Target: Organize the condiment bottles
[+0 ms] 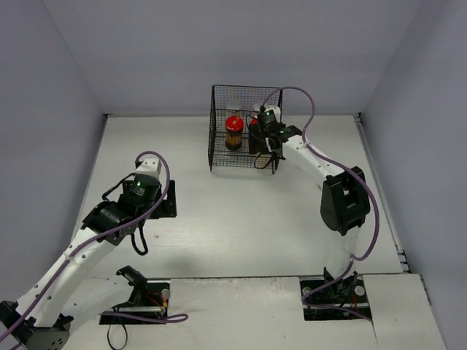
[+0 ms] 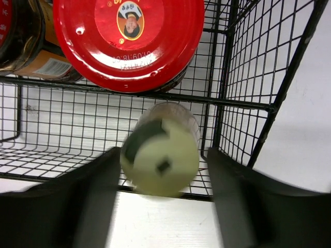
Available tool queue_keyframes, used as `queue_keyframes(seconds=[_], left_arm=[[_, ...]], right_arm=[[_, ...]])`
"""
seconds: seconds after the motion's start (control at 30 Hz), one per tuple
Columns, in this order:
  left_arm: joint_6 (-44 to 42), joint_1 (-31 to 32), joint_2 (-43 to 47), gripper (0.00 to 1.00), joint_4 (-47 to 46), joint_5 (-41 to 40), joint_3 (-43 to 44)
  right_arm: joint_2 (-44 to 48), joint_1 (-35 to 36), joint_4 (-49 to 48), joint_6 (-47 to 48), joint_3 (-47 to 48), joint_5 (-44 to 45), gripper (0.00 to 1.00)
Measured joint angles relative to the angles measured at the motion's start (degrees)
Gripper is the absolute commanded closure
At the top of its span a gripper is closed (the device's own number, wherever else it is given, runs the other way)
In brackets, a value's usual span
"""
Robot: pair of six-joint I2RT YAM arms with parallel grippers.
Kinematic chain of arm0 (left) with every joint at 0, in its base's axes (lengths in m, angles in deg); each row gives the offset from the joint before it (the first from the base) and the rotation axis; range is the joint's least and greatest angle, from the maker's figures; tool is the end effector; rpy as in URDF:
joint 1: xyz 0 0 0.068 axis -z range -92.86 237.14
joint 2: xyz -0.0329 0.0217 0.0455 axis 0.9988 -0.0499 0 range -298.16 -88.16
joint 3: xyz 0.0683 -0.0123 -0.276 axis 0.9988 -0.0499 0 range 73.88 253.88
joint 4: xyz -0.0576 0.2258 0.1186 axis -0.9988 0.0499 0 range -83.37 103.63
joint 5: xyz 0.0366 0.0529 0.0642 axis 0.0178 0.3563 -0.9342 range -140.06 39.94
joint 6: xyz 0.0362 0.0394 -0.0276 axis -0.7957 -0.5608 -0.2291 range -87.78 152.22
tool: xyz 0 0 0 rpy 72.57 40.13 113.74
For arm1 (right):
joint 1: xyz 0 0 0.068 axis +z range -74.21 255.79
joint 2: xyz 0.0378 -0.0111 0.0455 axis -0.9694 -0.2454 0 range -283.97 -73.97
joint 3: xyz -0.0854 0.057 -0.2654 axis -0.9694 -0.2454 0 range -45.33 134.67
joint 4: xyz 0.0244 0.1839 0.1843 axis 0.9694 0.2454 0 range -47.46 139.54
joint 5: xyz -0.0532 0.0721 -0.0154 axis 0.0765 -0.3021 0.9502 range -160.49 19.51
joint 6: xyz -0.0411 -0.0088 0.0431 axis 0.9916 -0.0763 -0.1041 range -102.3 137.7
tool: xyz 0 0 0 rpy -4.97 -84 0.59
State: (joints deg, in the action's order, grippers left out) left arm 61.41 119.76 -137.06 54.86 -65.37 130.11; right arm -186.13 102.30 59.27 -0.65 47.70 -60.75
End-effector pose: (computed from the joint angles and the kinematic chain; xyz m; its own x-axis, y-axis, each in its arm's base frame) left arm 0.1430 -0.0776 0.3358 -0.6531 -0.1405 -0.7441 0.0382 0.9753 -0.2176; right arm 0.4248 0.2035 0.2766 -0.5974 0.0488 -0.8004 -0.1361 0.9775 0.1612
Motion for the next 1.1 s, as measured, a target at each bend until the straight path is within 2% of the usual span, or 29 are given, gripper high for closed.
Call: queue_keyframes(seconds=[0.03,0.1,0.17,0.37,0.53,0.77,0.9,1.1], left_arm=[[0.0,0.0,0.0,0.17,0.0,0.0,-0.1],[0.0,0.0,-0.1,0.17,0.0,0.0,-0.5],[0.0,0.0,-0.5,0.17,0.0,0.1,-0.7],[-0.2,0.0,-2.3,0.17,-0.5,0.7,-0.7],[-0.6,0.0,-3.3,0.17,-1.5,1.7,-0.8],[-1.5,0.0,-3.8,0.17,-3.5,3.5,-2.6],[-1.6,0.0,-3.9,0.17,-4.3,5.1,-4.0],[-1.7,0.0,-4.0,0.17,-5.1,6.7,-4.5]], right_arm=[[0.0,0.0,0.0,-0.1,0.0,0.0,0.15],[0.0,0.0,0.1,-0.1,0.1,0.1,0.07],[0.0,0.0,0.6,-0.1,0.4,0.0,0.04],[3.2,-0.1,2.0,0.4,0.8,0.0,0.04],[12.4,-2.4,2.4,0.5,-1.5,0.5,0.03],[23.0,-13.8,3.5,0.9,-7.7,2.1,0.01],[23.0,-20.0,5.3,1.0,-10.9,3.8,0.01],[20.7,-25.1,6.8,-0.2,-13.8,3.4,0.01]])
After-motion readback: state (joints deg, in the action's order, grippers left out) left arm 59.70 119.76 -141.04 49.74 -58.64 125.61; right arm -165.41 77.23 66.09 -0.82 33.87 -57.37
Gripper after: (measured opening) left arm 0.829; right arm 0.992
